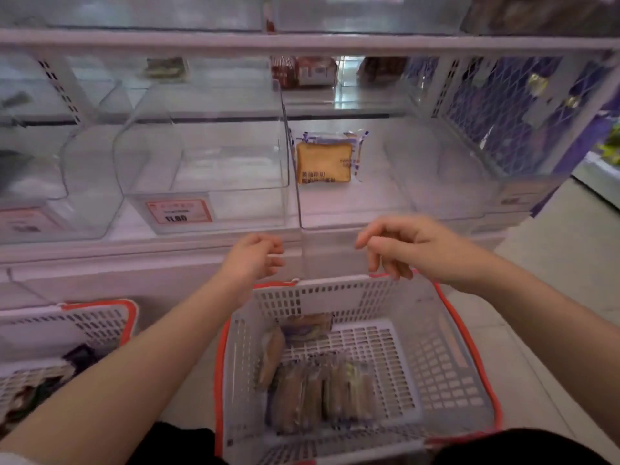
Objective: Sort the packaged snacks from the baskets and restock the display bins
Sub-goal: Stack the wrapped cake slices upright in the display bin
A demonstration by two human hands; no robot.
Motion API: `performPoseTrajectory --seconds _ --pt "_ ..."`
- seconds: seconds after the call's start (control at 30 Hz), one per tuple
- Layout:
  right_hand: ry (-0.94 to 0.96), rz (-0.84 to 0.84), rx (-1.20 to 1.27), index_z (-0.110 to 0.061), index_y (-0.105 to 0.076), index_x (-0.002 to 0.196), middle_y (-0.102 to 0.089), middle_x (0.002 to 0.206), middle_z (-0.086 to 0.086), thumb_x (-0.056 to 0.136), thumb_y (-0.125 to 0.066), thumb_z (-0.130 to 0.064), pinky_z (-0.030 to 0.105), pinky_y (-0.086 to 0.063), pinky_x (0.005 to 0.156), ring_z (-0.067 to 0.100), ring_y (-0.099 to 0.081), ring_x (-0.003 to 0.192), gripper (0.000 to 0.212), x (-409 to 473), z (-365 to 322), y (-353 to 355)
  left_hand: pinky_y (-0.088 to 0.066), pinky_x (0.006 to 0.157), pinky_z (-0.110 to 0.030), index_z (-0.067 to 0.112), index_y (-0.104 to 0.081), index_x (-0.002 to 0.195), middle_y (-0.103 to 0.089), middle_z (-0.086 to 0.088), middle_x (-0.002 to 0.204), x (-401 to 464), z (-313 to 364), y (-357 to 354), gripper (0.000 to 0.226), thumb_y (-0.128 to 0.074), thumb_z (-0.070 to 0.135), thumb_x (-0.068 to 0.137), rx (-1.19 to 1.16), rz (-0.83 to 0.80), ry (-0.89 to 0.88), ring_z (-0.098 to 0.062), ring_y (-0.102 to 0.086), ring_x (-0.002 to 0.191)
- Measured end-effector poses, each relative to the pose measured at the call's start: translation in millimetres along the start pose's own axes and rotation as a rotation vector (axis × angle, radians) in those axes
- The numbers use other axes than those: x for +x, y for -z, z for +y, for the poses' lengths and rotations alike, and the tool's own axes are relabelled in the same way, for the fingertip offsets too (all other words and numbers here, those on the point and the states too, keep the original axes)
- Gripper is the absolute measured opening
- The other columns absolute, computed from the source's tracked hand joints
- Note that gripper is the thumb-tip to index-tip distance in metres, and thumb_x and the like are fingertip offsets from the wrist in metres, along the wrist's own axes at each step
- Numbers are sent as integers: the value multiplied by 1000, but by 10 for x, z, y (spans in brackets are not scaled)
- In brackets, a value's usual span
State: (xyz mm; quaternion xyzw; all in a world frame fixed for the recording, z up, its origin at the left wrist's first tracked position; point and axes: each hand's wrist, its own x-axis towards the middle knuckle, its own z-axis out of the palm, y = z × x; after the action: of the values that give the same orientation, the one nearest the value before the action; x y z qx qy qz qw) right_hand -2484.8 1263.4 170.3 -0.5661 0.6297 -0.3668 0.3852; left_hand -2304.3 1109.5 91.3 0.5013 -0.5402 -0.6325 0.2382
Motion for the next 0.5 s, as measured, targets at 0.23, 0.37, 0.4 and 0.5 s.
performPoseTrajectory --seconds 0.23,0.37,0.4,0.5 --pt "-346 -247 -282 -15 -61 91 -65 80 0 96 -49 -19 29 -50 69 12 -59 68 13 -48 1209 -962 -49 76 -34 -11 -61 86 -63 -33 97 11 -1367 -196 22 -43 1 91 672 -217 132 -36 -63 92" --pt "-494 -280 -332 -7 -63 94 -68 92 8 96 -47 -22 28 -47 69 13 -59 71 22 -94 1804 -1247 -43 89 -37 -1 -50 126 -62 -24 113 -53 -2028 -301 38 -39 23 98 1135 -425 36 -37 -57 109" --pt "-520 -270 -317 -7 -63 93 -69 92 8 96 -47 -22 25 -46 66 11 -58 68 22 -119 1925 -1307 -45 89 -39 2 -45 132 -63 -22 112 -60 -2196 -339 42 -36 26 99 1225 -480 39 -35 -59 107" --pt "-590 -208 -261 -9 -63 83 -68 83 5 96 -48 -19 19 -43 59 9 -56 65 22 -185 2223 -1458 -50 80 -38 17 -32 143 -64 -14 112 -80 -2628 -416 51 -39 34 96 1358 -465 127 -29 -63 100"
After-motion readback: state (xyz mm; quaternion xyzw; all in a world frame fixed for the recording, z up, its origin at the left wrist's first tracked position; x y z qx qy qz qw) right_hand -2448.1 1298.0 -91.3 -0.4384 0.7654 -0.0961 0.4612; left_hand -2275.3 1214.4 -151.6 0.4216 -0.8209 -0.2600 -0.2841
